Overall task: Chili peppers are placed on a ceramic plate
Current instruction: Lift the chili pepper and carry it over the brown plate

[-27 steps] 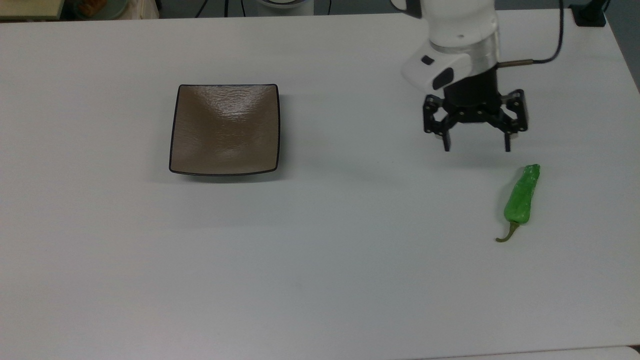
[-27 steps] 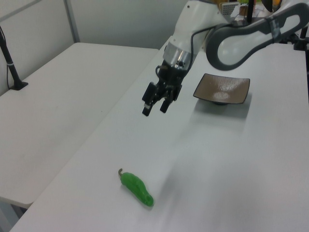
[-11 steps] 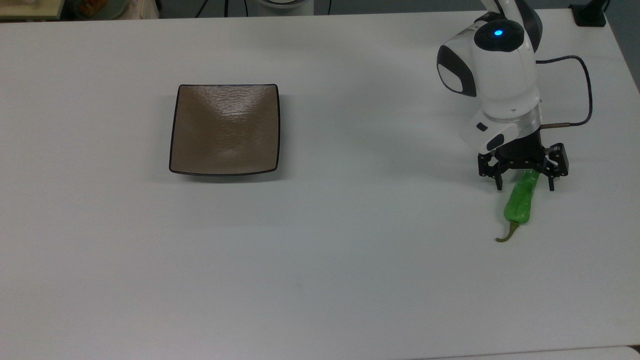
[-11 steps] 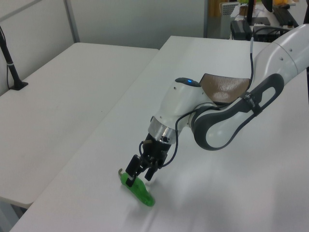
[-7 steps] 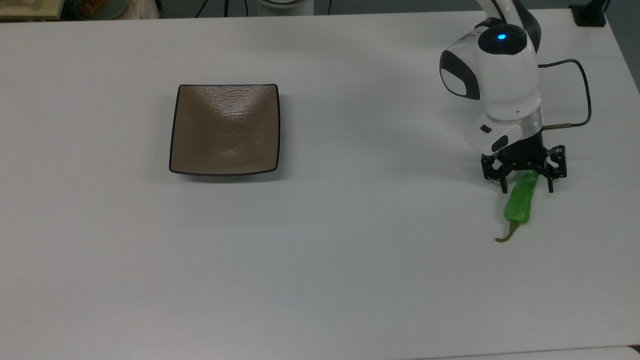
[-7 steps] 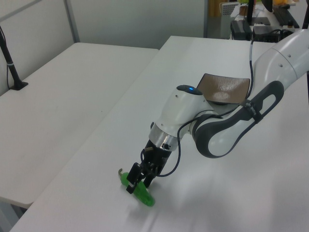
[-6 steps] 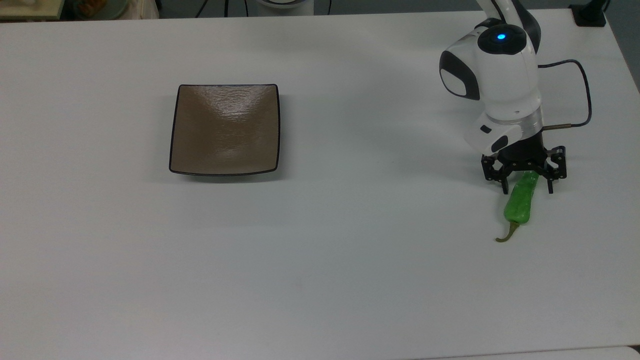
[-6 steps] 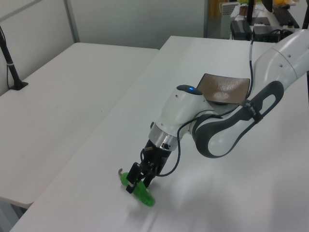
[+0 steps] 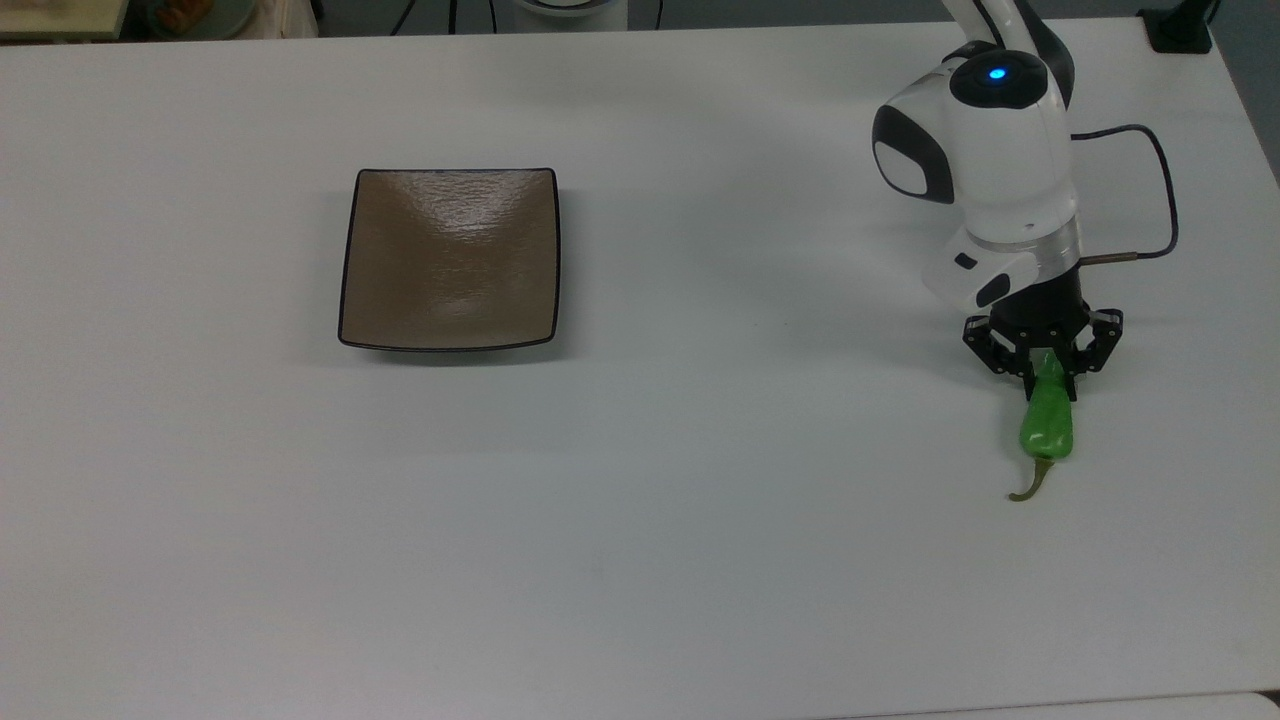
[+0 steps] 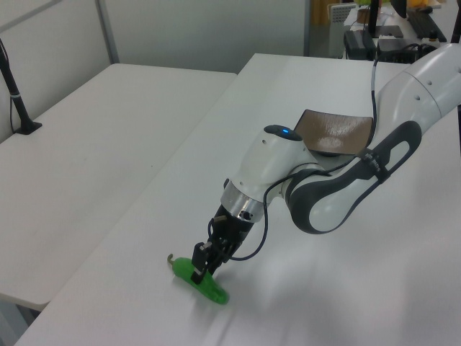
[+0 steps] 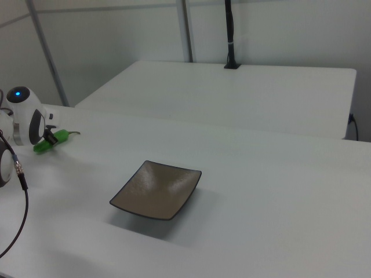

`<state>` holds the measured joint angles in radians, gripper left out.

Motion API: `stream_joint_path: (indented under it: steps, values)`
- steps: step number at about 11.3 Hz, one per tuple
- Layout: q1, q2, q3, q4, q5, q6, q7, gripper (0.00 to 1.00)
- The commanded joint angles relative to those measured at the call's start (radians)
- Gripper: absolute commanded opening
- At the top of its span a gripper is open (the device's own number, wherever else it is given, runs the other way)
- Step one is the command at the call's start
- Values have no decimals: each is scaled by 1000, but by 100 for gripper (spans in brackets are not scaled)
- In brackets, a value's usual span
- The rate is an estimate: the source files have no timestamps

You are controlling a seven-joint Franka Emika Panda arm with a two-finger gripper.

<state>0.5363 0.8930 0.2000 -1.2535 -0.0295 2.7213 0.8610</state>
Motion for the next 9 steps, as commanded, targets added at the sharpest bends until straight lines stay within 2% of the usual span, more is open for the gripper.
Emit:
stream_joint_path:
  steps: [1,2,3,5,7,9]
  values:
    - [-35,-109,-11,-95,-23,14,23,11]
    - [-59,-150,-11,-131,-29,11,6,11]
    - [-87,-192,-10,-182,-53,5,-76,11]
    - [-127,-277,-10,-272,-41,-33,-177,11]
    - [-151,-374,-11,-335,-40,-202,-293,11]
    - [-176,-431,-33,-354,-33,-360,-394,11]
